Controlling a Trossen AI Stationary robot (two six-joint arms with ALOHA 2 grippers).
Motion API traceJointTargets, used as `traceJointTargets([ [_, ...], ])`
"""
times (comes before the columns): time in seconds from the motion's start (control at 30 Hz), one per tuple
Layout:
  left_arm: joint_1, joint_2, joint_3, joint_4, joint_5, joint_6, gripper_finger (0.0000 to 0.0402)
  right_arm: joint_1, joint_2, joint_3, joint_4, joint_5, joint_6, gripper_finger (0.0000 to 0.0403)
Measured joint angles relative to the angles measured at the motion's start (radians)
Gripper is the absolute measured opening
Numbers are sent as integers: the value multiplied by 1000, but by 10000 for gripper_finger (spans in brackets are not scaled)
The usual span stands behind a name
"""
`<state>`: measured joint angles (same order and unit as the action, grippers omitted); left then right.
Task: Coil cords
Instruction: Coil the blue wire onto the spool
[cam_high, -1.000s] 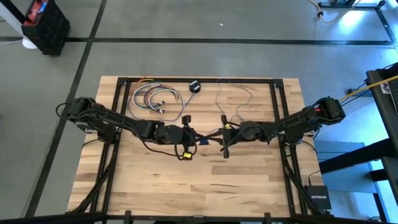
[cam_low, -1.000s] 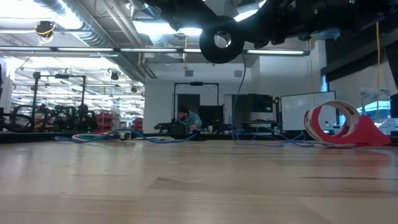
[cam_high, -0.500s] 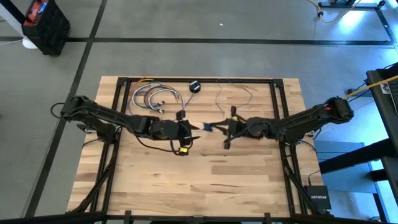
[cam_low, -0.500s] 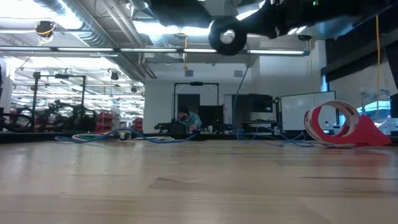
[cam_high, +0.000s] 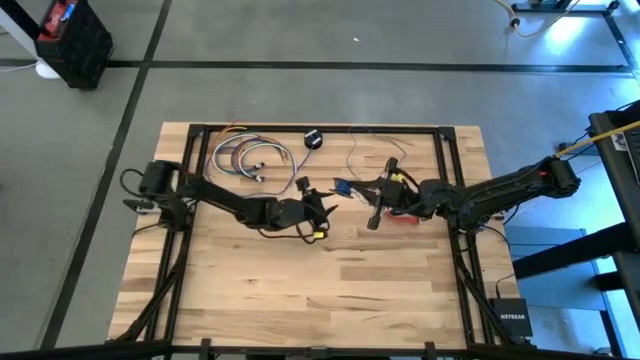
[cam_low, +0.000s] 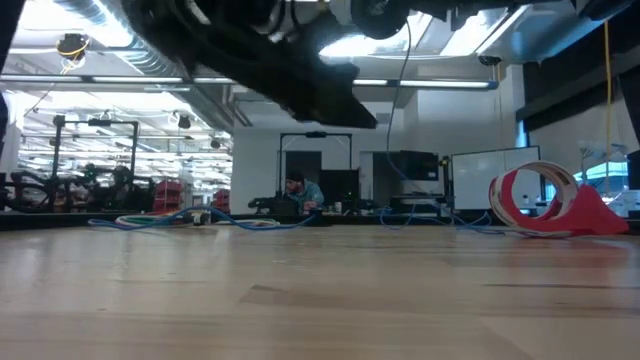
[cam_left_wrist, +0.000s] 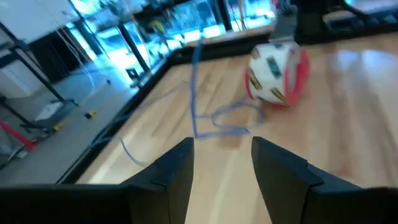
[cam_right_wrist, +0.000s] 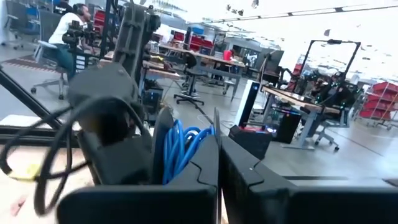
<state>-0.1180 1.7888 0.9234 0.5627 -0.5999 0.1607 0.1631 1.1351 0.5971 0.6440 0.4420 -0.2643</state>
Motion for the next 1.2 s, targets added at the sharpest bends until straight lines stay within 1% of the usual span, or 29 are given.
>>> traceJointTargets([
  [0.17, 56, 98, 0, 196, 1, 12, 155, 0, 1, 0, -3, -7, -6, 4],
  [0.23, 74, 118, 1, 242, 28, 12, 155, 0, 1, 0, -8, -7, -6, 5],
  [0.37, 99, 138, 31, 250, 145, 4, 155, 0, 1, 0, -21, -7, -5, 4],
  [0.47, 105, 144, 51, 234, 179, 8, 155, 1, 1, 0, -18, -7, -5, 4],
  [0.53, 106, 144, 54, 233, 178, 26, 149, 1, 1, 0, -19, -8, -4, 4],
  [0.57, 106, 144, 54, 233, 177, 32, 140, 1, 1, 0, -18, -8, -1, 4],
  [0.63, 106, 145, 53, 230, 173, 47, 109, 1, 1, 0, -18, -9, 2, 4],
  [0.73, 117, 145, 53, 238, 172, 50, 44, 1, 1, 0, -15, -33, 3, 3],
  [0.77, 120, 145, 53, 232, 172, 50, 24, 1, 1, 0, -14, -42, 4, 4],
  [0.8, 123, 145, 53, 220, 171, 50, 13, 1, 1, 0, -18, -43, 4, 4],
  [0.87, 127, 142, 53, 190, 158, 52, 11, 8, 1, 0, -34, -41, 5, 4],
  [0.9, 126, 134, 53, 164, 134, 54, 12, 15, 1, 0, -46, -33, 4, 3],
  [1.03, 104, 53, 53, 25, 15, 87, 4, 53, 1, 0, -76, 66, -42, 3],
  [1.2, 78, -75, 53, -177, -36, 85, 3, 109, 1, 0, -110, 221, -126, 3],
])
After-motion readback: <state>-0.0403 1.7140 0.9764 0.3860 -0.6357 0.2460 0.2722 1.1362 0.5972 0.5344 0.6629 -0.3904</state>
